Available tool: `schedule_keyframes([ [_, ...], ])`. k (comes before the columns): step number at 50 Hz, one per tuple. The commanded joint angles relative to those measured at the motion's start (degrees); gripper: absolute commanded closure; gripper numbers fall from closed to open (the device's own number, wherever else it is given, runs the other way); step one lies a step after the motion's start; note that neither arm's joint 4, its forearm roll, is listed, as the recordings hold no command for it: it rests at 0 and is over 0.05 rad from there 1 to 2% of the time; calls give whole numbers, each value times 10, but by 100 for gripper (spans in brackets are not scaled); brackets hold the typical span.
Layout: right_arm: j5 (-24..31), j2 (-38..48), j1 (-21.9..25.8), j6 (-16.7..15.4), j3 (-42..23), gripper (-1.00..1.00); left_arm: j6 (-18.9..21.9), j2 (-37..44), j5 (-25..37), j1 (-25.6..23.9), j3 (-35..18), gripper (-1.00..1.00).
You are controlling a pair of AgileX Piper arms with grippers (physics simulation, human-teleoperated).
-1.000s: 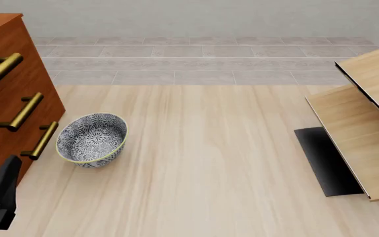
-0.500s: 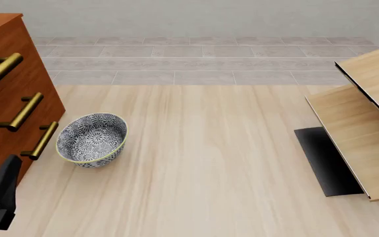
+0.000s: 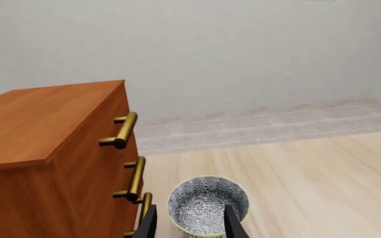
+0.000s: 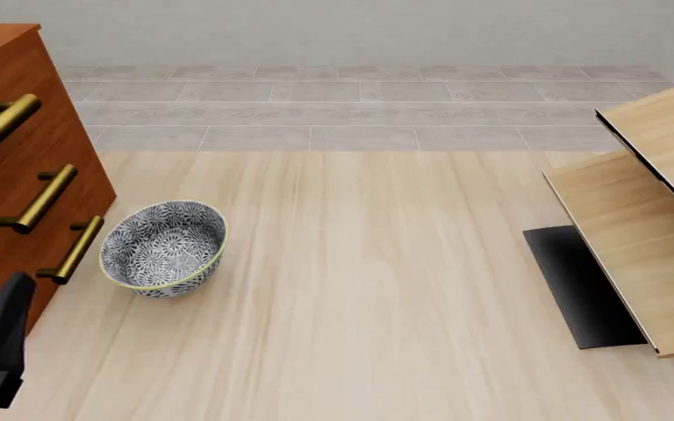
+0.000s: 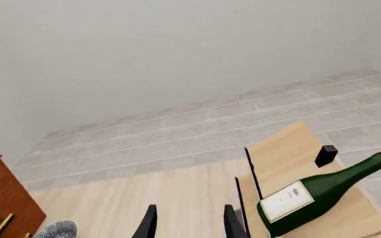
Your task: Put the wine bottle on the wine rack.
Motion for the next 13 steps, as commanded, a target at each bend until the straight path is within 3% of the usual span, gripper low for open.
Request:
schedule_keyframes([
  [1, 25, -51, 34, 1, 20, -100, 3, 0, 5, -2, -9, -100],
  [13, 30, -108, 58, 2, 65, -100, 6, 0, 16, -1, -27, -100],
])
